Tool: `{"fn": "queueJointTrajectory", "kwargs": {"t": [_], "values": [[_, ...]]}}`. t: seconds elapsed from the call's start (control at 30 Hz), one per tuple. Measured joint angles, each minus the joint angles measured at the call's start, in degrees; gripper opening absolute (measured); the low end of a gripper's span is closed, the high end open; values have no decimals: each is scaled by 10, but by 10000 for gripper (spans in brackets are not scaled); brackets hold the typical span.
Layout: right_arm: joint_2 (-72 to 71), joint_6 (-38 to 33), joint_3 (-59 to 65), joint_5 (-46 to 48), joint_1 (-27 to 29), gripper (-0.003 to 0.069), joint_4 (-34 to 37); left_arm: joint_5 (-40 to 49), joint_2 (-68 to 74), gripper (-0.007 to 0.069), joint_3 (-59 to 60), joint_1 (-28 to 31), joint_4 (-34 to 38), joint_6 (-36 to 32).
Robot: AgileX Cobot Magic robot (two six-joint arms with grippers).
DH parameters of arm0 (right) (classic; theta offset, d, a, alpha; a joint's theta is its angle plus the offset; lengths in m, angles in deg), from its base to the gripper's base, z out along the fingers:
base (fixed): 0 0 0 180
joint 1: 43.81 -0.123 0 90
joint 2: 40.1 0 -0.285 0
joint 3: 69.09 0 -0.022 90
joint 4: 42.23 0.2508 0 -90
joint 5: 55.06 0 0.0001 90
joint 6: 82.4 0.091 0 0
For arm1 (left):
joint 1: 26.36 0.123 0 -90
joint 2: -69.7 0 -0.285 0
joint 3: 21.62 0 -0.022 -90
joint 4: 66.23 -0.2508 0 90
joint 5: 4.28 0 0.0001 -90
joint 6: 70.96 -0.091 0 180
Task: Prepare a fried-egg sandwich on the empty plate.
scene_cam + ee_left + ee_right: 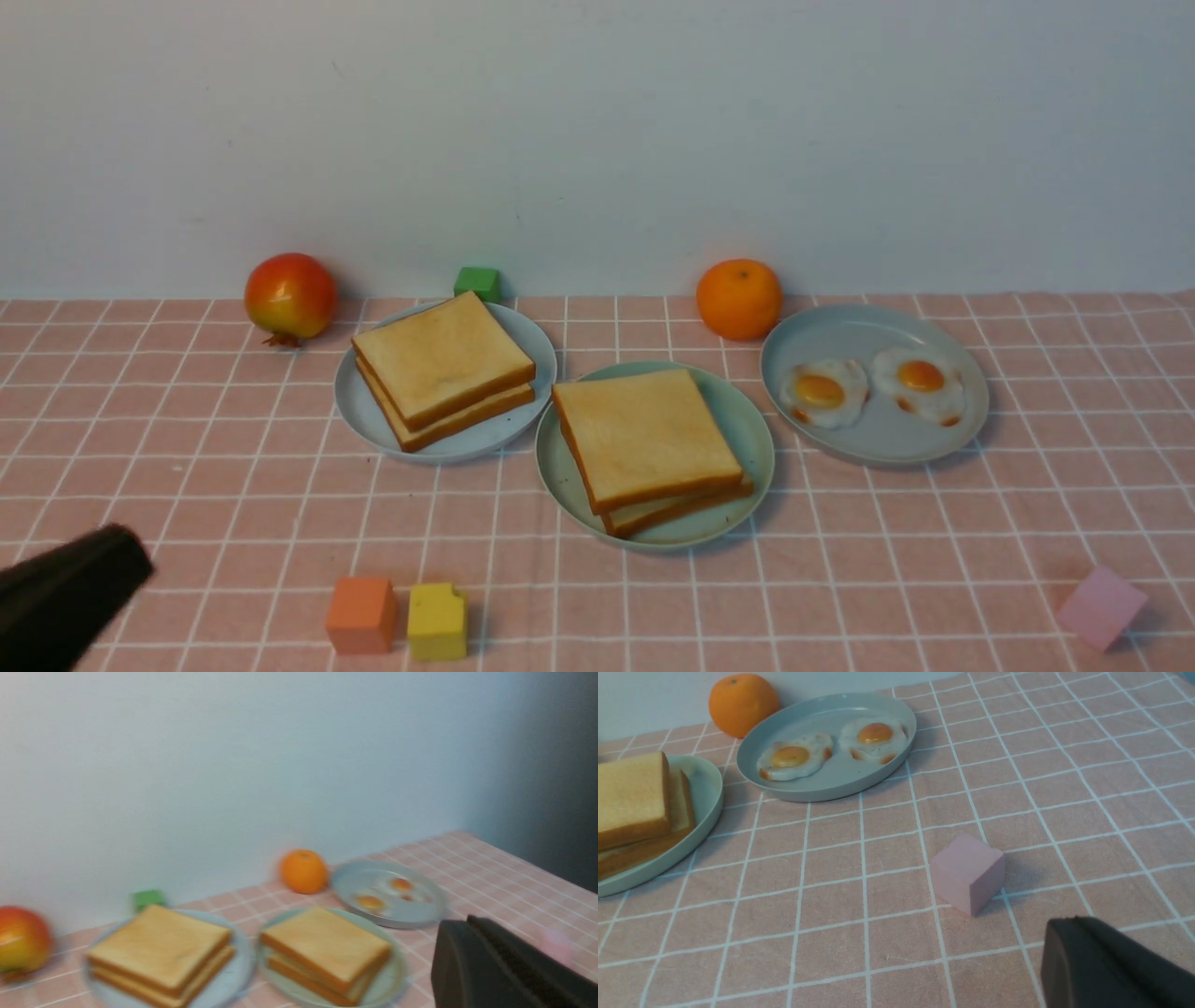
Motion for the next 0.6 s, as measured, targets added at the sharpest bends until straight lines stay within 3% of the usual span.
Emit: {"fn": "queueJointTrajectory", "kwargs": {"t": [0.2, 0.4, 0.6], "values": [[0, 0, 0, 0, 0, 13, 0, 60, -110, 13, 121, 194, -88, 124], [0, 0, 0, 0, 0, 16, 0, 166, -113, 13, 156, 213, -160, 275], [0, 0, 0, 0, 0, 21, 0, 171, -113, 13, 155, 213, -173, 310]]}}
